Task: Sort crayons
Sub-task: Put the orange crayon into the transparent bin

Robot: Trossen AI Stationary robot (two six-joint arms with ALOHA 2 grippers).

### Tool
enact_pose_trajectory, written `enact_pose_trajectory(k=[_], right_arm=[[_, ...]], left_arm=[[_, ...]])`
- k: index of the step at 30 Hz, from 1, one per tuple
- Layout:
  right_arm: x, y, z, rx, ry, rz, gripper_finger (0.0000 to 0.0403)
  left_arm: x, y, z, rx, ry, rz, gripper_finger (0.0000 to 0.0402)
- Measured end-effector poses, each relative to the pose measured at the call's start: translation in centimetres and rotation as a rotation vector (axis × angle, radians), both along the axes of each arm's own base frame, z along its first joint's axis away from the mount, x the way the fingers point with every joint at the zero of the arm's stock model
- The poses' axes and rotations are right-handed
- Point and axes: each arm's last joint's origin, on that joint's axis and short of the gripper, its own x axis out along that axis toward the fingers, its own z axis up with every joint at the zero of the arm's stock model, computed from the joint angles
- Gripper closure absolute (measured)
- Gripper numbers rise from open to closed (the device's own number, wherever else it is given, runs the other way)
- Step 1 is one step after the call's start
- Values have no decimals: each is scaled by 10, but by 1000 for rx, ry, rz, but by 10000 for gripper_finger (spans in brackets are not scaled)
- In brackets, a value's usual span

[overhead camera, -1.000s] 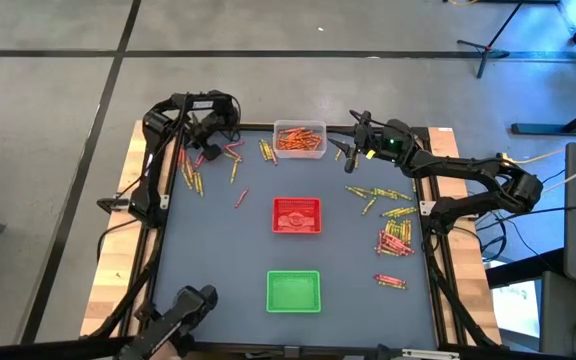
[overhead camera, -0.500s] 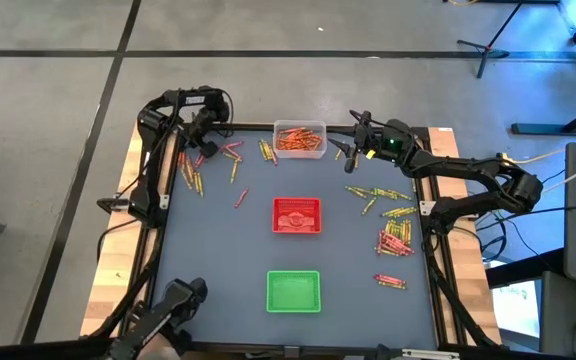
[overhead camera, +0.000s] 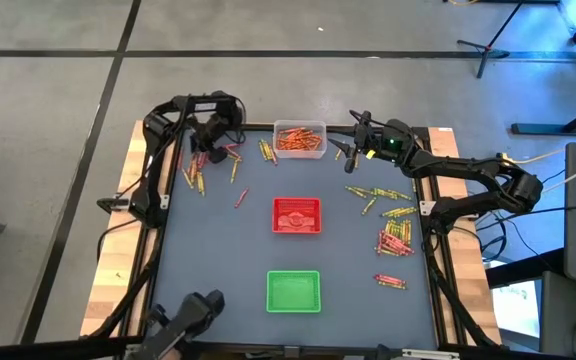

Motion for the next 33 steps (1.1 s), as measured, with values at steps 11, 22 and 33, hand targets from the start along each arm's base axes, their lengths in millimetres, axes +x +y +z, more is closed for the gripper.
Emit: enact_pose_trajectory(k=[11,22,33], right_arm=[[0,0,-2,14,19,0,265],[-1,0,-5,32,44,0,265],[0,0,-5,30,40,0,265]], left_arm=[[14,-15,47,201,-8,-46,394],[-22,-13,34,261,-82,85,320],[-41,-35,31,378,-286,98,321]])
